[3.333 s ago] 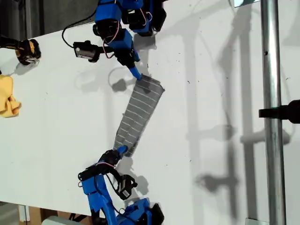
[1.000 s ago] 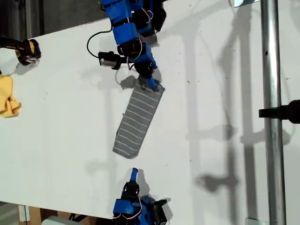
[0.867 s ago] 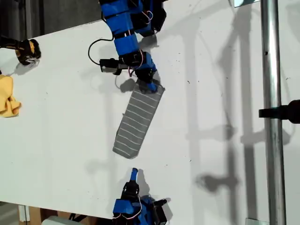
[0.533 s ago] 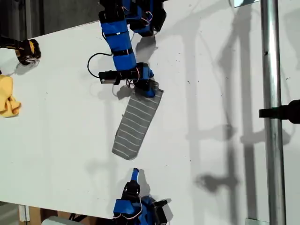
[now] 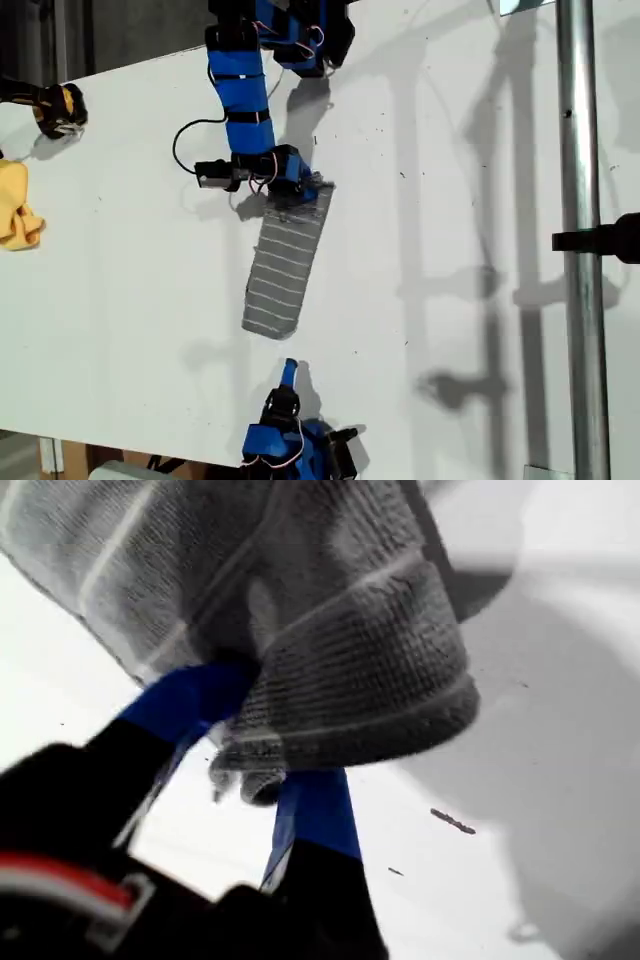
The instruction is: Grasp corners of a towel and fold twice.
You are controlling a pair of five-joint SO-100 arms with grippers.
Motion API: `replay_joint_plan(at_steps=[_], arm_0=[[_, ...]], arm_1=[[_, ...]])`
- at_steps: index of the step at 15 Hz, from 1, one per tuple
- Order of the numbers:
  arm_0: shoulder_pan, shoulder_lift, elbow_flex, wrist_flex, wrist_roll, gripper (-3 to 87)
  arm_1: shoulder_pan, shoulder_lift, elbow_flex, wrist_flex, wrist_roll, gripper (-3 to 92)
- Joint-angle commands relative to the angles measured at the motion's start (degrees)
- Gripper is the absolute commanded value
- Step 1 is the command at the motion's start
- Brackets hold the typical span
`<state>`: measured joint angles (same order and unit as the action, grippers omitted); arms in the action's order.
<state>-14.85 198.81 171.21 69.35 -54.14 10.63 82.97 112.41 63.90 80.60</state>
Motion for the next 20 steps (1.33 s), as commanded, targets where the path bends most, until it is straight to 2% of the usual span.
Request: replay_joint_plan(at_steps=[1, 4, 6, 12, 14, 15, 16, 17, 20], arm_0=[[0.7, 0.4, -1.3, 0.4, -0.6, -1.4], [1.0, 0.4, -1.7, 0.4, -0.6, -1.4], [1.2, 0.4, -1.7, 0.5, -0.6, -1.4], [0.9, 0.4, -1.2, 0.4, -0.4, -1.4], [1.1, 0.4, -1.3, 0.0, -0.3, -1.3], [1.2, 0.4, -1.4, 0.0, -0.3, -1.3], [1.4, 0.4, -1.4, 0.0, -0.4, -1.3], [1.3, 0.4, -1.3, 0.0, -0.4, -1.3], [1.3, 0.4, -1.6, 0.1, -0.3, -1.3]], arm_1=[[1.0, 0.5, -0.4, -0.2, -1.2, 0.0], [-0.4, 7.4, 3.0, 0.1, -0.8, 0.0], [-2.0, 21.6, 10.5, 1.1, 0.4, 0.0], [-11.3, 64.4, 26.7, 24.4, 19.0, 0.0], [-14.9, 69.0, 28.7, 26.6, 24.1, 0.0], [-14.8, 67.7, 28.2, 26.1, 23.7, 0.0], [-12.8, 68.5, 27.7, 20.6, 19.4, 0.0], [-10.0, 67.6, 27.5, 11.3, 13.9, 0.0], [-4.7, 59.9, 23.7, -9.5, 2.0, 0.0]])
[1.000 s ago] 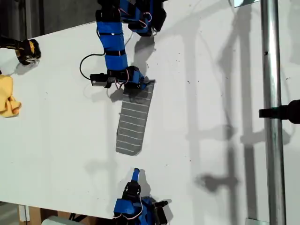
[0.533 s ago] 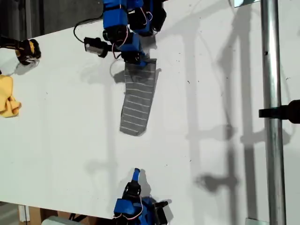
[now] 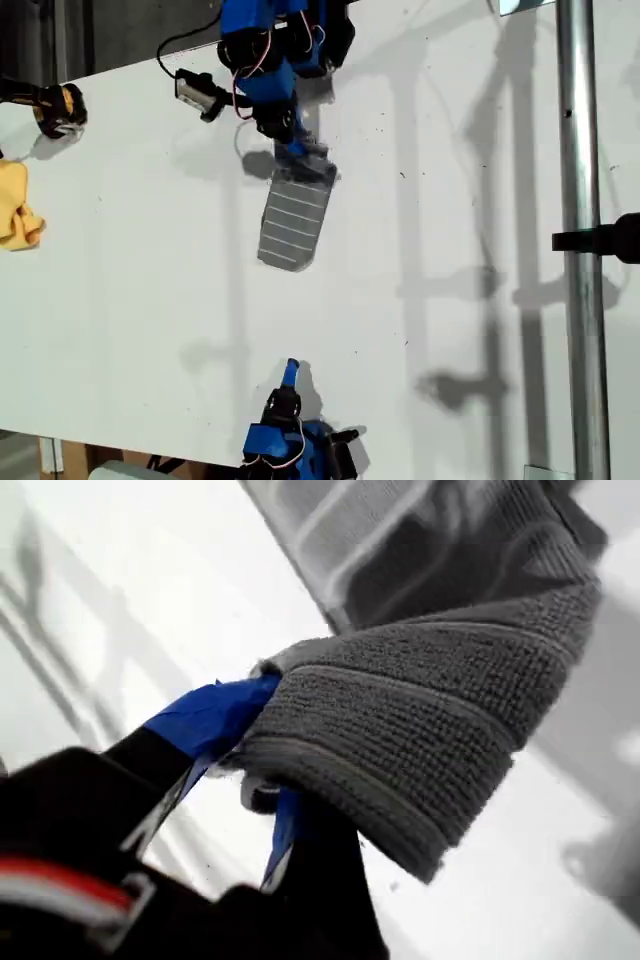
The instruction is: Grasp corners of a towel and fold twice.
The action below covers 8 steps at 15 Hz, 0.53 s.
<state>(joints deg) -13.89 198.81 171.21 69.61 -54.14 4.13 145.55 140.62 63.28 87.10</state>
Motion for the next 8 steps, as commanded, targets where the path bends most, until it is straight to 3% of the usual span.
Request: replay_joint_plan(at_steps=[1, 8], arm_0=[[0.2, 0.4, -1.6, -0.2, -0.3, -1.3], [0.3, 0.4, -1.8, -0.1, -0.4, -1.3]], arm_1=[[2.5, -7.5, -7.6, -12.1, -6.8, 0.0], [3.9, -40.1, -19.9, -33.5, -11.7, 0.0]])
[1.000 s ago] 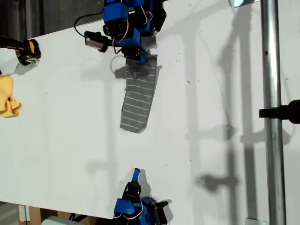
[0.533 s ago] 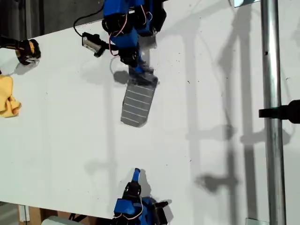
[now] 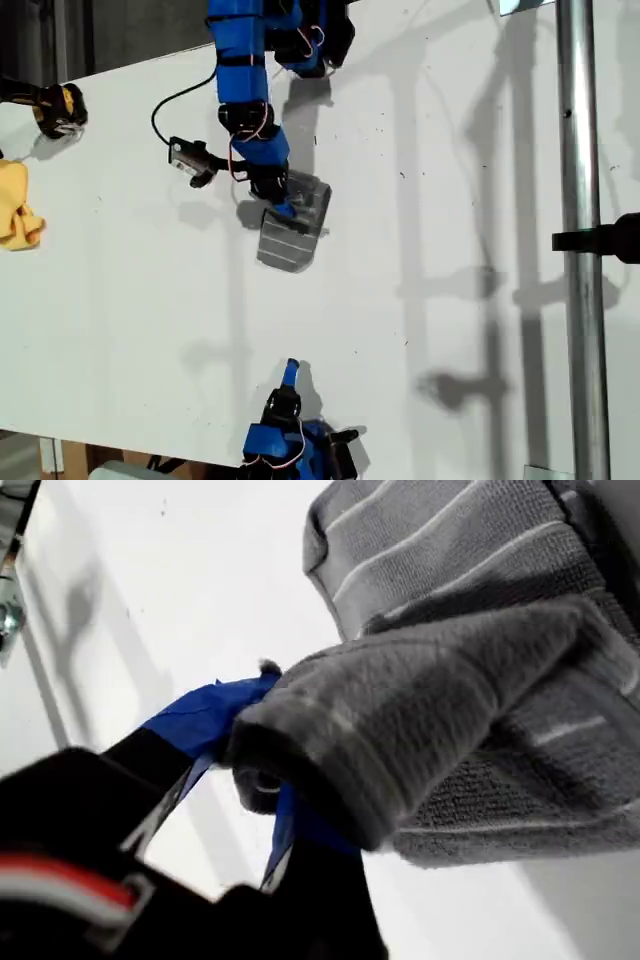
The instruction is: Grasp corners of a towel and fold twice.
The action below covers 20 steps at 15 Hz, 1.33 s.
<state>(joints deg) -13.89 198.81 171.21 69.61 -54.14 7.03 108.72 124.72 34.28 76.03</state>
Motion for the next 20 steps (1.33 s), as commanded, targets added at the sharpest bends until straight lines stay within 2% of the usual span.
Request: replay_joint_plan(at_steps=[1, 4, 6, 7, 8, 13, 18, 20], arm_0=[[0.4, 0.4, -1.8, 0.0, -0.4, -1.3], [0.4, 0.4, -1.8, -0.1, -0.3, -1.3], [0.6, 0.4, -1.8, 0.0, -0.4, -1.3], [0.6, 0.4, -1.8, 0.0, -0.4, -1.3], [0.6, 0.4, -1.9, 0.0, -0.4, -1.3], [0.6, 0.4, -1.8, -0.1, -0.2, -1.3], [0.9, 0.4, -1.0, -1.1, -0.1, -1.3], [0.9, 0.4, -0.6, -1.4, -0.8, -1.3]], arm_1=[[1.4, -7.3, -4.2, -8.3, -0.5, -0.1], [3.3, -20.3, -6.3, -19.9, -1.1, -0.1], [5.3, -26.3, -12.4, -19.5, -3.7, 2.5], [5.6, -27.7, -16.2, -17.0, -3.9, 16.3], [5.6, -27.7, -18.3, -16.2, -4.7, 21.7], [5.0, -20.0, -30.7, -1.2, -7.7, 21.1], [5.6, -2.3, -28.7, 8.3, -10.7, 19.8], [5.9, 10.5, -17.8, 9.7, -10.3, 3.2]])
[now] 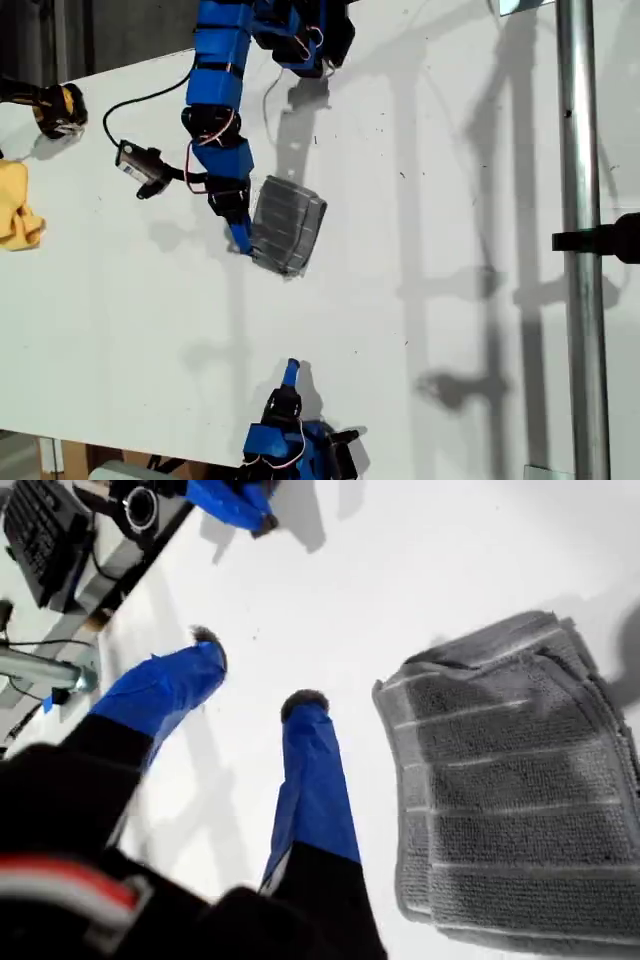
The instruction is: Grasp corners of a towel and fold twice.
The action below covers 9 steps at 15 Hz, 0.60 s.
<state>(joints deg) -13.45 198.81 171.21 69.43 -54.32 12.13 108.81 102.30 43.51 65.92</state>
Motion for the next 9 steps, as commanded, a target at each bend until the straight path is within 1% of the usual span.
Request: replay_joint_plan(at_steps=[1, 4, 6, 7, 9], arm_0=[[0.4, 0.4, -0.2, -1.7, -2.7, -1.3], [0.5, 0.4, 1.7, -3.9, -5.2, -1.4], [0.7, 0.4, 2.5, -4.4, -8.7, -1.4], [0.5, 0.4, 3.2, -4.8, -9.5, -1.4], [0.4, 0.4, 5.5, -5.6, -10.7, -1.3]], arm_1=[[0.9, 18.4, 11.1, 1.3, 0.2, -0.1], [0.7, 42.1, 28.6, 7.0, 2.5, -0.1], [-0.8, 55.1, 40.3, 9.1, 5.1, -0.1], [-1.5, 60.9, 44.9, 12.7, 6.8, -0.1], [-1.9, 75.7, 52.5, 23.6, 9.9, -0.1]])
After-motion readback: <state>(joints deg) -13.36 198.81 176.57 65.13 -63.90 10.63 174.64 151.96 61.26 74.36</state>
